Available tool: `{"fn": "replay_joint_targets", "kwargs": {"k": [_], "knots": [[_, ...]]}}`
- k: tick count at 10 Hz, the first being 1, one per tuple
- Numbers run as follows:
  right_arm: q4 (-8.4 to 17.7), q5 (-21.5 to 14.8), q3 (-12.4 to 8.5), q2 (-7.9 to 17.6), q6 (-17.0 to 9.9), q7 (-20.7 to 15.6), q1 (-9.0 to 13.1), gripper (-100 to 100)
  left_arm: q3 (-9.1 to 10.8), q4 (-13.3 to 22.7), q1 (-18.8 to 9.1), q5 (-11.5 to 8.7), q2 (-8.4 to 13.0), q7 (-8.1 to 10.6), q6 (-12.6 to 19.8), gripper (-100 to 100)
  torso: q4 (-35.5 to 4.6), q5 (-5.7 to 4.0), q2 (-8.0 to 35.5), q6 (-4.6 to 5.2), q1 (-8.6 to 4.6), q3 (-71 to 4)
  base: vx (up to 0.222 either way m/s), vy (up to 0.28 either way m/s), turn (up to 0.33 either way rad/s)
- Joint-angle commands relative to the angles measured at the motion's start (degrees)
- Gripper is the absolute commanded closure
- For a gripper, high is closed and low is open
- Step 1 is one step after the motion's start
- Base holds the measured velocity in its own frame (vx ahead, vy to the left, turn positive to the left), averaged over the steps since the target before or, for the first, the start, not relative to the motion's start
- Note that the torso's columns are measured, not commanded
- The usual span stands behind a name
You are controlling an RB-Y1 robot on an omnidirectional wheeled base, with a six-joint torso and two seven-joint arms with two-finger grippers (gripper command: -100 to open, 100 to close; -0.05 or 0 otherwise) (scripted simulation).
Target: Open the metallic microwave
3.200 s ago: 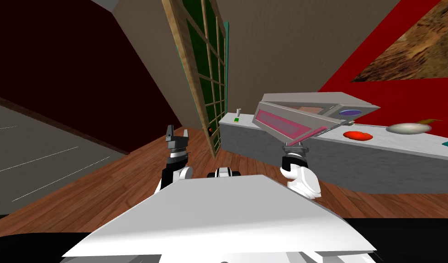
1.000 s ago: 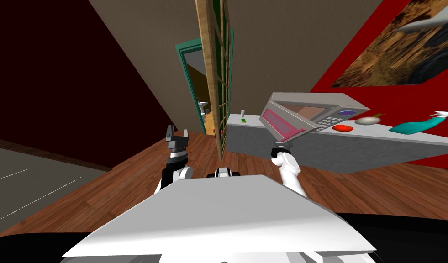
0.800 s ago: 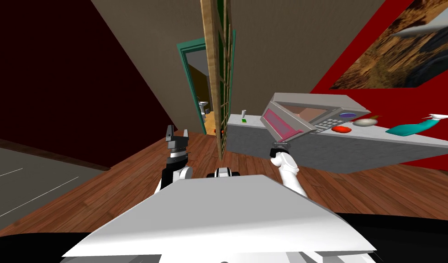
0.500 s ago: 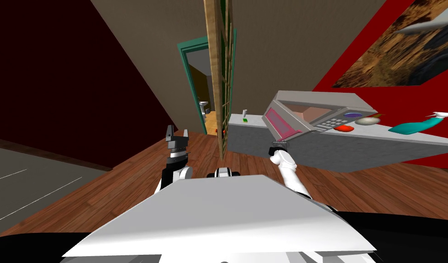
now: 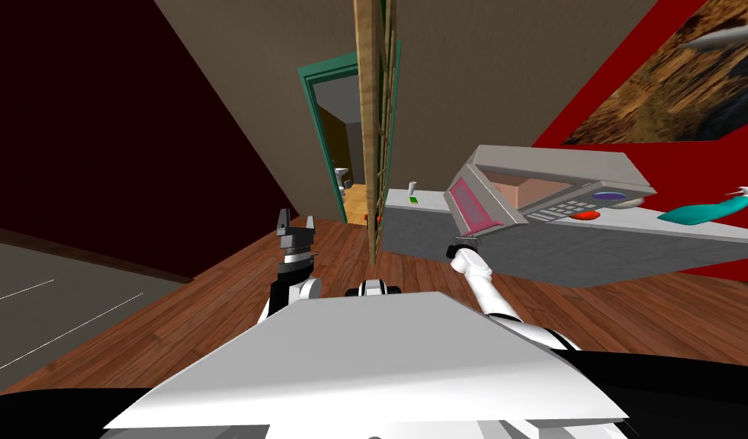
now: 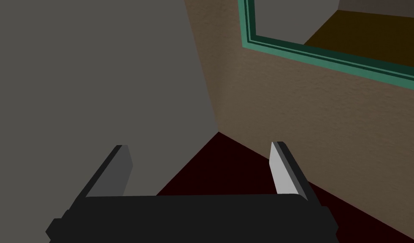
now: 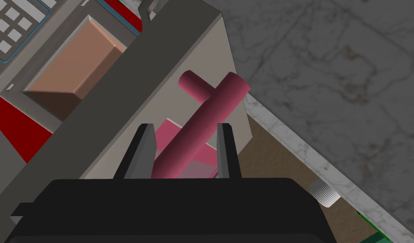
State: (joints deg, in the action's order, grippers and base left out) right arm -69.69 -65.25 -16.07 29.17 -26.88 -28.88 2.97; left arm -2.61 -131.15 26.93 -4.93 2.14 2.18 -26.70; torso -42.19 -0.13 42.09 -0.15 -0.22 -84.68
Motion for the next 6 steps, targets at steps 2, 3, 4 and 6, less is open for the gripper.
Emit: {"fn": "replay_joint_targets", "kwargs": {"k": [2, 3, 4, 6], "knots": [[6.70, 0.31, 5.87, 5.46, -4.56, 6.24, 2.22, 100, -0.01, 0.00, 0.00, 0.00, -0.01, 0.00, 0.00, 0, -0.07, 0.23, 0.16, 0.10, 0.46, 0.07, -0.016, 0.097, 0.012], [8.27, 0.70, 7.71, 7.63, -6.84, 7.71, 4.22, 100, -0.01, 0.00, 0.00, 0.00, -0.01, 0.00, 0.00, 0, -0.10, 0.19, 0.27, 0.20, 0.30, 0.14, -0.028, 0.140, -0.042], [10.58, 0.70, 9.48, 9.36, -8.13, 9.59, 4.22, 100, -0.01, 0.00, 0.00, 0.00, -0.01, 0.00, 0.00, 0, -0.16, 0.30, 0.36, 0.19, 0.56, 0.19, -0.010, 0.147, -0.014], [9.59, 4.91, 7.69, 10.24, -5.30, 5.17, 4.83, -100, -0.01, 0.00, 0.00, 0.00, -0.01, 0.00, 0.00, 0, -0.17, 0.26, 0.34, 0.19, 0.34, 0.18, -0.003, 0.075, -0.017]]}}
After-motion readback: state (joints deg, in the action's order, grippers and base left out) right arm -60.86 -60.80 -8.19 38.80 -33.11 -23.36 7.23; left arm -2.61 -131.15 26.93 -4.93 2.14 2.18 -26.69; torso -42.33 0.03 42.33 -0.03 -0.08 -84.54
